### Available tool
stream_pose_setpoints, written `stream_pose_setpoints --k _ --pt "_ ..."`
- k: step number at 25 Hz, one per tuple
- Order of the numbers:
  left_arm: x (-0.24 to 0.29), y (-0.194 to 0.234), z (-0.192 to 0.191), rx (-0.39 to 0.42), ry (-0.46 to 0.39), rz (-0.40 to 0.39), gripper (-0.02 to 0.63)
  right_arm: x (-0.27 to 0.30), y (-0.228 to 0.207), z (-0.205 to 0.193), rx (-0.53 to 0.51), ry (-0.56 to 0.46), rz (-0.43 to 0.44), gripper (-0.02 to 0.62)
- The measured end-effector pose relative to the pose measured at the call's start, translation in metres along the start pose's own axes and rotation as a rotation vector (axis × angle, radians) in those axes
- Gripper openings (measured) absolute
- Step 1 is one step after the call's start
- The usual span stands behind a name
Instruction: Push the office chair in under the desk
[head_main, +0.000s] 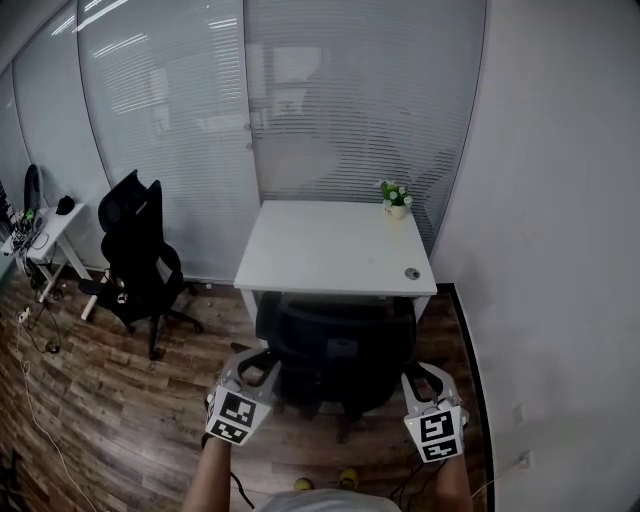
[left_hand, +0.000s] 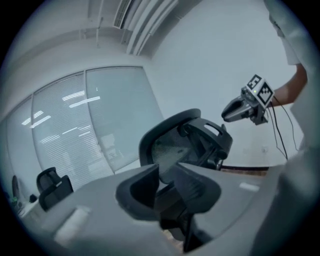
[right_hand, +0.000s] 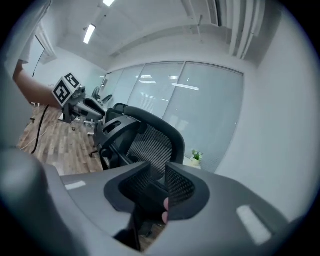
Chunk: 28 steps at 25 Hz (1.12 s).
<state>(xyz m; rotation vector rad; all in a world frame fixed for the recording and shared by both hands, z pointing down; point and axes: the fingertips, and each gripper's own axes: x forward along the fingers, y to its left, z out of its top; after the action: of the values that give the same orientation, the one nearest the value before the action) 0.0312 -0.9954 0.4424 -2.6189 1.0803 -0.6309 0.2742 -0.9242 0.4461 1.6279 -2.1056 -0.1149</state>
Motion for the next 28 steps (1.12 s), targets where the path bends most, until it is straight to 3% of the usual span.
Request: stream_pose_setpoints --k 9,18,28 --pt "-0.014 0.018 0.011 -0.106 -0.077 0.114 -0.002 -0.004 -0.009 0.014 0.138 -0.078 -0.084 0.006" --pt "-0.018 0.025 0.017 -0.214 -0.133 0.161 -0.002 -0.009 -0.017 0.017 0.291 -0.125 -0.116 0.002" --pt "-0.027 0.031 0.025 -0.275 -0.181 0.186 -0.003 -0.016 -0.026 0.022 0.327 -0.144 -0.134 0.002"
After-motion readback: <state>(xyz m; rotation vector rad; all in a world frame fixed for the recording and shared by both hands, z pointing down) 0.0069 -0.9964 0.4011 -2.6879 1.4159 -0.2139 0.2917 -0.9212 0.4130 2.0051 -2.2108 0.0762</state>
